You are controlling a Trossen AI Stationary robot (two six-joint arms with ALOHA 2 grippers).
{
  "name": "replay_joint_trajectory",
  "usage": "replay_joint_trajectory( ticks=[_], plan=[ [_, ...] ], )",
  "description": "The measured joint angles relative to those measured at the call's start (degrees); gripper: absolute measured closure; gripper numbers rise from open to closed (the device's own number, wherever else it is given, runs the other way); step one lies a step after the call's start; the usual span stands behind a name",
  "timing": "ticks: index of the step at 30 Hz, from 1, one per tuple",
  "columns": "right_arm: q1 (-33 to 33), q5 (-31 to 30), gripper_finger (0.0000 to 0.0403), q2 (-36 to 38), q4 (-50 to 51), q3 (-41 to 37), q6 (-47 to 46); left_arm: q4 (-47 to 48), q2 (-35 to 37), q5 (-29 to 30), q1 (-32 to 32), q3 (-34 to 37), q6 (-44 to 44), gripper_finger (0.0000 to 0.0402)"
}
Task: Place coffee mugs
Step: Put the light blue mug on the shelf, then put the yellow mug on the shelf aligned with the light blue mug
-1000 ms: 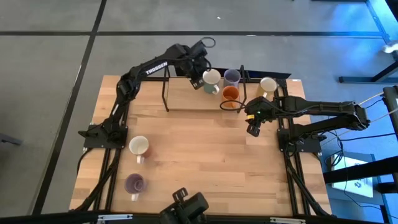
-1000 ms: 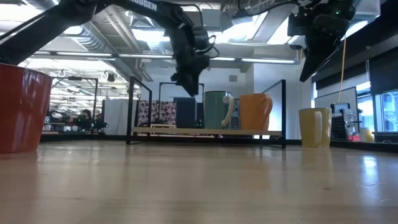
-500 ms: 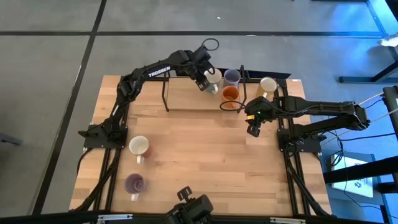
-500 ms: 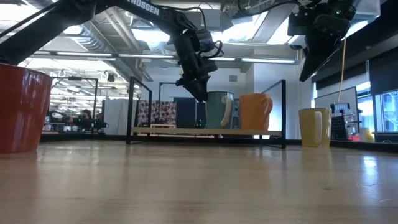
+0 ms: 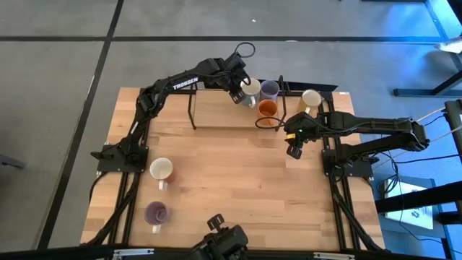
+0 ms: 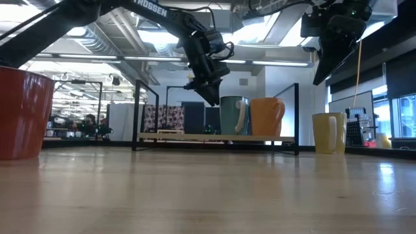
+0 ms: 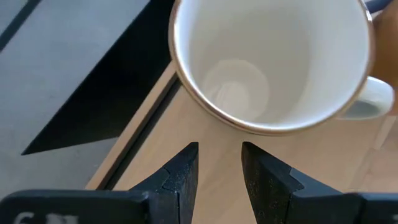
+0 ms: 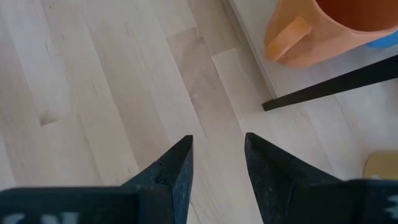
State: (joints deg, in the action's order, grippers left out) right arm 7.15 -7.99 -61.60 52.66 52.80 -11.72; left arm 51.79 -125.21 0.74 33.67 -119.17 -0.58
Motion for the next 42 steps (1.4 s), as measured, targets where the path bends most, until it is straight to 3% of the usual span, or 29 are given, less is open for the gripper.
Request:
replay_joint_trajectory(
  ticks=[4,9,17,20,24,30,35,42],
  plan=[
    [0.0,0.0,0.0270,0.0,0.0,0.0,0.0,1.6,1.1,-0.3,0.0,0.0,0.0,0.0285],
    [0.0,-0.5,0.0270,0.2,0.8,3.5,0.0,6.0,10.2,-0.2,-2.4,0.0,-2.4,0.0285],
    [3.0,-14.0,0.0270,1.4,2.2,14.2,1.7,7.5,23.5,-5.1,-8.7,0.9,-9.4,0.0285],
    [8.2,-15.9,0.0270,1.2,2.3,17.5,1.7,6.0,28.6,-6.7,-10.2,7.4,-10.6,0.0285],
    [17.0,-14.8,0.0261,0.2,2.9,20.2,1.2,-1.6,37.4,-7.0,-9.4,22.5,-10.7,0.0285],
    [30.4,-9.1,0.0202,-4.6,4.3,20.8,1.2,-11.2,49.7,-7.0,-5.3,41.4,-7.1,0.0285],
    [38.9,-6.2,0.0162,-10.9,6.7,20.8,-0.2,-12.0,57.3,-7.4,-1.6,48.5,-7.2,0.0285],
    [46.0,-2.4,0.0170,-18.5,9.8,20.7,-1.9,-12.0,62.0,-7.4,2.5,51.2,-11.5,0.0285]
  ],
)
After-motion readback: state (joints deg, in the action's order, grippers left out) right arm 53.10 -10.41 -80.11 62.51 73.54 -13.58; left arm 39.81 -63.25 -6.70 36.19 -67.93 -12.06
